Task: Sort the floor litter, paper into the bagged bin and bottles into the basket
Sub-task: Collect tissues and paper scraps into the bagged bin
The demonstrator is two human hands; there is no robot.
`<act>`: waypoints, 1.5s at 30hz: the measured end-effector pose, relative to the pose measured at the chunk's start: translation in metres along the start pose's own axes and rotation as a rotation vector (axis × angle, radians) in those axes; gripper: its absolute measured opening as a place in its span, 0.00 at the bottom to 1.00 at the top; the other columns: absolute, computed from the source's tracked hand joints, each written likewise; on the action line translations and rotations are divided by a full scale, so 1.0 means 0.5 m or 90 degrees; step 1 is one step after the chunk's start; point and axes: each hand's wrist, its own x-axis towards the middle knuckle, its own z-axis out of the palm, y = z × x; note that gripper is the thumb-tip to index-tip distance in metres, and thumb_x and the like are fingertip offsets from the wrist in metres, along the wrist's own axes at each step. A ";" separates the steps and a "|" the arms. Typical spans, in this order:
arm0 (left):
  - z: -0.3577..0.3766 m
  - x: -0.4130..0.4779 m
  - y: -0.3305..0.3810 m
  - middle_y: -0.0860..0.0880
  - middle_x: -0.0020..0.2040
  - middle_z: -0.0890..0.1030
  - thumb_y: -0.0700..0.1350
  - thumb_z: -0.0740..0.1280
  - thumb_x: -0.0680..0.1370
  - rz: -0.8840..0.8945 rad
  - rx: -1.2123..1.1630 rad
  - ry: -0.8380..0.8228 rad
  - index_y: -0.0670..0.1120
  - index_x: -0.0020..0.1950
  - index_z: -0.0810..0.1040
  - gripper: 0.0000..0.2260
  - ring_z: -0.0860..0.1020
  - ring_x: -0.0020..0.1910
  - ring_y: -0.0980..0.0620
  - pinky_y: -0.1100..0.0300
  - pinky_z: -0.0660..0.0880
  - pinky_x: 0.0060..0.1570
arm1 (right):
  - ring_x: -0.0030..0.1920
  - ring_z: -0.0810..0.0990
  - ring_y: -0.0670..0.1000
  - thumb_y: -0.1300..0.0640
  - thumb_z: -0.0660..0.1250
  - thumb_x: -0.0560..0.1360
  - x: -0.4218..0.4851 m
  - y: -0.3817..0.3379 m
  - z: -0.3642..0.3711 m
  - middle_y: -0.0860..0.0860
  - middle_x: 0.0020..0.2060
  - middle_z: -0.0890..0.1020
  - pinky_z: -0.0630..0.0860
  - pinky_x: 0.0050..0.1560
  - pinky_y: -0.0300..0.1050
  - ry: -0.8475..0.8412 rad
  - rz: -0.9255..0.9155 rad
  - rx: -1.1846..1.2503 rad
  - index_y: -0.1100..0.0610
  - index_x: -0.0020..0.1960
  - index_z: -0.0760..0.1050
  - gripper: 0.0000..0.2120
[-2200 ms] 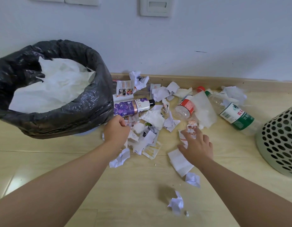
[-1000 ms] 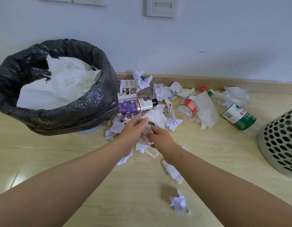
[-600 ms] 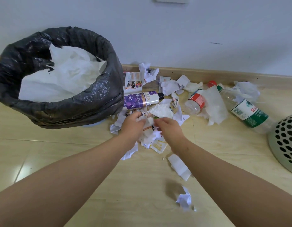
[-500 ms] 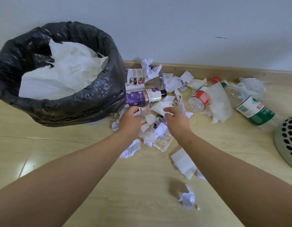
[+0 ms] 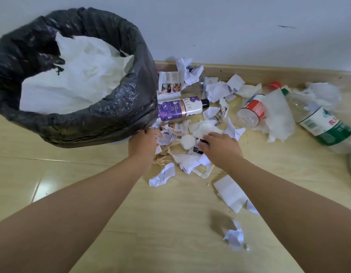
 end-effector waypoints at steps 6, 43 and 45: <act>-0.009 -0.011 -0.001 0.38 0.50 0.79 0.45 0.54 0.79 0.104 0.173 0.008 0.44 0.43 0.74 0.12 0.75 0.50 0.39 0.54 0.68 0.46 | 0.44 0.73 0.55 0.56 0.55 0.79 -0.025 0.022 -0.011 0.52 0.32 0.72 0.64 0.35 0.40 -0.010 0.088 0.025 0.58 0.29 0.65 0.19; -0.057 -0.136 0.149 0.47 0.39 0.73 0.35 0.64 0.73 0.174 -0.068 -0.246 0.41 0.46 0.75 0.04 0.68 0.36 0.51 0.60 0.63 0.34 | 0.31 0.67 0.45 0.64 0.61 0.75 -0.100 -0.068 -0.183 0.47 0.36 0.69 0.67 0.24 0.31 0.194 0.123 0.773 0.49 0.58 0.70 0.15; -0.068 -0.144 0.178 0.45 0.41 0.73 0.36 0.64 0.73 0.188 -0.102 -0.242 0.40 0.48 0.77 0.06 0.70 0.39 0.49 0.59 0.65 0.36 | 0.32 0.68 0.45 0.65 0.61 0.75 -0.102 -0.088 -0.208 0.47 0.36 0.68 0.67 0.24 0.27 0.200 0.112 0.823 0.50 0.59 0.71 0.15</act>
